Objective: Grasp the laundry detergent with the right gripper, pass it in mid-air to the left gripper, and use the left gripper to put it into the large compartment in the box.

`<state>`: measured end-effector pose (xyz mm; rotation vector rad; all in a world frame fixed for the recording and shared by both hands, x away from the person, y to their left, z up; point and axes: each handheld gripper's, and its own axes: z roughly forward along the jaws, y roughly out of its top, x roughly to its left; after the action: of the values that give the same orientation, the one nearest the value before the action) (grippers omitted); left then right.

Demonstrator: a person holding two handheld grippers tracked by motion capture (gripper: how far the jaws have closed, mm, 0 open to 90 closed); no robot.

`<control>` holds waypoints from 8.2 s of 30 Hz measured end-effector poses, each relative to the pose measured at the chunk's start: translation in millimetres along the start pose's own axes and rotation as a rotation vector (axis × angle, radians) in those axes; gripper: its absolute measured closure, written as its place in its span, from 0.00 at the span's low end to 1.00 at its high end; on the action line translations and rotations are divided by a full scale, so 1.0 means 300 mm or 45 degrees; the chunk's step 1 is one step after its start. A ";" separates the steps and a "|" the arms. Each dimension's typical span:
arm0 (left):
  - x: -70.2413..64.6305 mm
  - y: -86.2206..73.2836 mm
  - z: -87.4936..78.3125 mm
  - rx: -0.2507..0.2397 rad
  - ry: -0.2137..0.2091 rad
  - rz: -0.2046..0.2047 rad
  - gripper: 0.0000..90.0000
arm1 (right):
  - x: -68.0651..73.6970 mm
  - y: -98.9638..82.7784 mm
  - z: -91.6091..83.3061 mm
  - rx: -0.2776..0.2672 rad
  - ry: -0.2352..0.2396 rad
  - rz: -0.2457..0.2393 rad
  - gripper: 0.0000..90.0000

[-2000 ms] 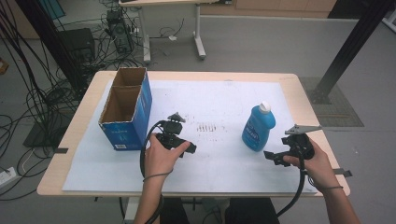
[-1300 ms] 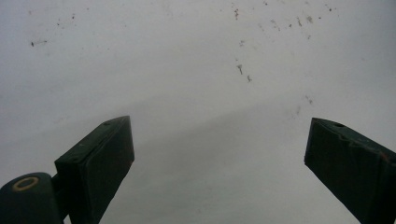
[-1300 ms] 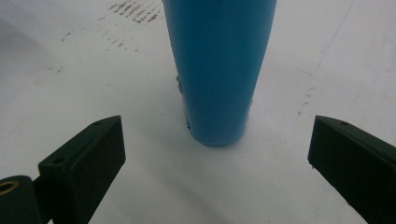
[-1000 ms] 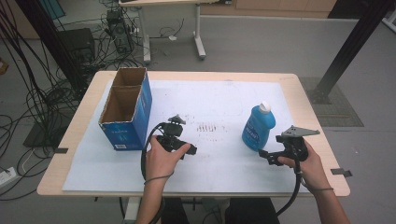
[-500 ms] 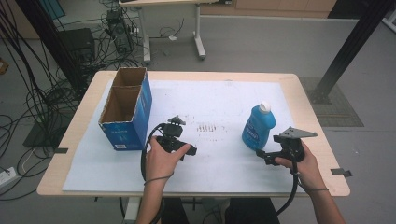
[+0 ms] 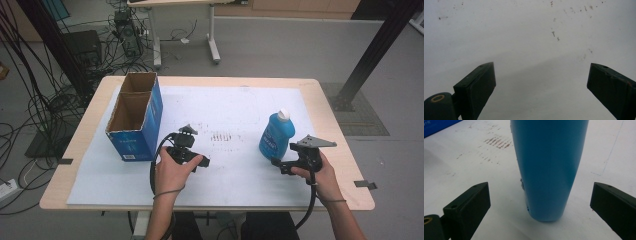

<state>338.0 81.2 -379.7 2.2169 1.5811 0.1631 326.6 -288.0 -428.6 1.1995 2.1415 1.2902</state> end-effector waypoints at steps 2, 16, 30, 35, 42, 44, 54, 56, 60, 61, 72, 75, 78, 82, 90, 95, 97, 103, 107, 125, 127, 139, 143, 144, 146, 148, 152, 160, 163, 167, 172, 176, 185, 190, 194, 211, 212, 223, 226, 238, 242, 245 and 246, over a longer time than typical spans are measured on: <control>-0.001 0.001 -0.001 -0.001 -0.005 0.002 0.10 | -0.002 0.000 0.005 -0.004 0.001 0.006 0.03; 0.002 0.003 -0.005 -0.003 -0.006 -0.002 0.10 | -0.010 -0.001 0.030 -0.025 -0.016 0.018 0.03; 0.007 0.003 -0.001 -0.003 -0.009 -0.005 0.10 | -0.013 -0.004 0.054 -0.060 -0.014 0.022 0.03; 0.009 0.002 -0.001 -0.003 -0.006 -0.004 0.10 | -0.012 -0.004 0.063 -0.063 -0.019 0.021 0.03; 0.013 -0.002 0.006 0.003 -0.012 -0.009 0.10 | -0.009 -0.005 0.071 -0.074 -0.020 0.025 0.03; 0.013 -0.003 0.007 0.002 -0.013 -0.010 0.10 | -0.007 -0.004 0.074 -0.076 -0.023 0.023 0.03; 0.015 -0.003 0.003 -0.001 -0.013 -0.013 0.10 | -0.011 -0.004 0.082 -0.118 -0.036 0.029 0.04; 0.014 -0.005 0.005 -0.001 -0.014 -0.017 0.10 | -0.011 -0.005 0.086 -0.128 -0.033 0.032 0.04; 0.014 -0.007 0.006 0.004 -0.015 -0.009 0.10 | -0.008 -0.005 0.091 -0.141 -0.031 0.036 0.04; 0.014 -0.007 0.007 0.004 -0.014 -0.009 0.10 | -0.008 -0.005 0.093 -0.144 -0.028 0.037 0.04; 0.014 -0.007 0.004 0.002 -0.013 -0.009 0.10 | -0.001 -0.010 0.104 -0.162 -0.025 0.039 0.04; 0.014 -0.008 0.004 0.002 -0.015 -0.010 0.10 | -0.001 -0.010 0.103 -0.167 -0.023 0.038 0.04; 0.013 -0.008 0.003 0.002 -0.015 -0.009 0.10 | -0.002 -0.010 0.102 -0.167 -0.022 0.037 0.04; 0.011 -0.007 0.002 0.002 -0.018 -0.009 0.10 | -0.002 -0.010 0.101 -0.170 -0.021 0.038 0.04; 0.009 -0.006 0.002 0.003 -0.013 -0.008 0.10 | -0.001 -0.010 0.099 -0.174 -0.020 0.039 0.04; 0.011 -0.008 0.004 0.004 -0.019 -0.014 0.10 | 0.001 -0.009 0.099 -0.174 -0.018 0.038 0.04; 0.011 -0.009 0.005 0.003 -0.020 -0.013 0.10 | 0.000 -0.010 0.099 -0.173 -0.018 0.039 0.04; 0.011 -0.009 0.007 0.006 -0.016 -0.015 0.10 | 0.001 -0.009 0.098 -0.175 -0.020 0.038 0.04; 0.011 -0.008 0.005 0.005 -0.015 -0.015 0.10 | 0.002 -0.009 0.098 -0.177 -0.018 0.039 0.04; 0.014 -0.009 -0.009 -0.012 -0.019 -0.027 0.10 | 0.003 -0.007 0.096 -0.180 -0.019 0.034 0.04; 0.013 -0.009 -0.012 -0.015 -0.019 -0.030 0.10 | 0.002 -0.007 0.096 -0.180 -0.017 0.035 0.04; 0.008 -0.008 -0.027 -0.022 -0.025 -0.031 0.10 | 0.002 -0.005 0.094 -0.184 -0.020 0.032 0.04; 0.007 -0.008 -0.030 -0.029 -0.021 -0.032 0.10 | 0.003 -0.005 0.094 -0.185 -0.020 0.033 0.04; 0.006 -0.008 -0.031 -0.029 -0.022 -0.032 0.10 | 0.003 -0.005 0.094 -0.185 -0.020 0.033 0.04; 0.004 -0.008 -0.034 -0.034 -0.030 -0.031 0.10 | 0.003 -0.005 0.094 -0.185 -0.020 0.033 0.04; 0.003 -0.008 -0.034 -0.033 -0.026 -0.030 0.10 | 0.004 -0.005 0.094 -0.186 -0.019 0.034 0.04; 0.002 -0.007 -0.035 -0.034 -0.027 -0.028 0.10 | 0.006 -0.005 0.094 -0.187 -0.015 0.033 0.04; 0.001 -0.008 -0.034 -0.033 -0.029 -0.028 0.10 | 0.008 -0.003 0.096 -0.195 -0.016 0.028 0.07; 0.000 -0.009 -0.033 -0.035 -0.034 -0.030 0.10 | 0.008 -0.004 0.097 -0.196 -0.017 0.032 0.08; -0.002 -0.008 -0.034 -0.033 -0.033 -0.026 0.10 | 0.009 -0.003 0.100 -0.204 -0.016 0.028 0.13; -0.001 -0.007 -0.034 -0.035 -0.036 -0.024 0.10 | 0.014 -0.001 0.105 -0.211 -0.017 0.017 0.18; 0.000 -0.008 -0.031 -0.036 -0.035 -0.030 0.10 | 0.014 0.000 0.110 -0.214 -0.019 0.018 0.21; 0.000 -0.009 -0.030 -0.034 -0.036 -0.030 0.10 | 0.014 0.000 0.114 -0.229 -0.029 0.023 0.28; -0.002 -0.008 -0.029 -0.037 -0.038 -0.027 0.10 | 0.012 0.000 0.114 -0.232 -0.044 0.019 0.33; -0.001 -0.008 -0.026 -0.031 -0.033 -0.028 0.10 | 0.011 0.000 0.114 -0.238 -0.053 0.020 0.36; -0.002 -0.010 -0.022 -0.030 -0.032 -0.032 0.10 | 0.009 0.000 0.116 -0.238 -0.077 -0.012 0.44; -0.002 -0.010 -0.022 -0.030 -0.032 -0.032 0.10 | 0.008 -0.001 0.116 -0.239 -0.077 -0.013 0.44; -0.003 -0.011 -0.024 -0.031 -0.030 -0.030 0.10 | 0.006 -0.003 0.116 -0.246 -0.070 -0.018 0.45; -0.002 -0.011 -0.025 -0.031 -0.030 -0.032 0.10 | 0.005 -0.004 0.116 -0.249 -0.067 -0.019 0.45; -0.003 -0.012 -0.025 -0.033 -0.030 -0.033 0.10 | 0.004 -0.005 0.116 -0.253 -0.066 -0.031 0.45; -0.003 -0.012 -0.026 -0.031 -0.030 -0.033 0.10 | 0.005 -0.006 0.117 -0.256 -0.067 -0.034 0.45; -0.004 -0.014 -0.023 -0.028 -0.029 -0.034 0.10 | 0.005 -0.007 0.117 -0.260 -0.068 -0.037 0.45; -0.004 -0.015 -0.021 -0.026 -0.031 -0.034 0.10 | 0.005 -0.008 0.117 -0.262 -0.068 -0.038 0.45</control>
<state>331.7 82.8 -375.7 2.1730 1.5887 0.1433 347.9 -268.5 -448.5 1.1005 1.9284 1.4096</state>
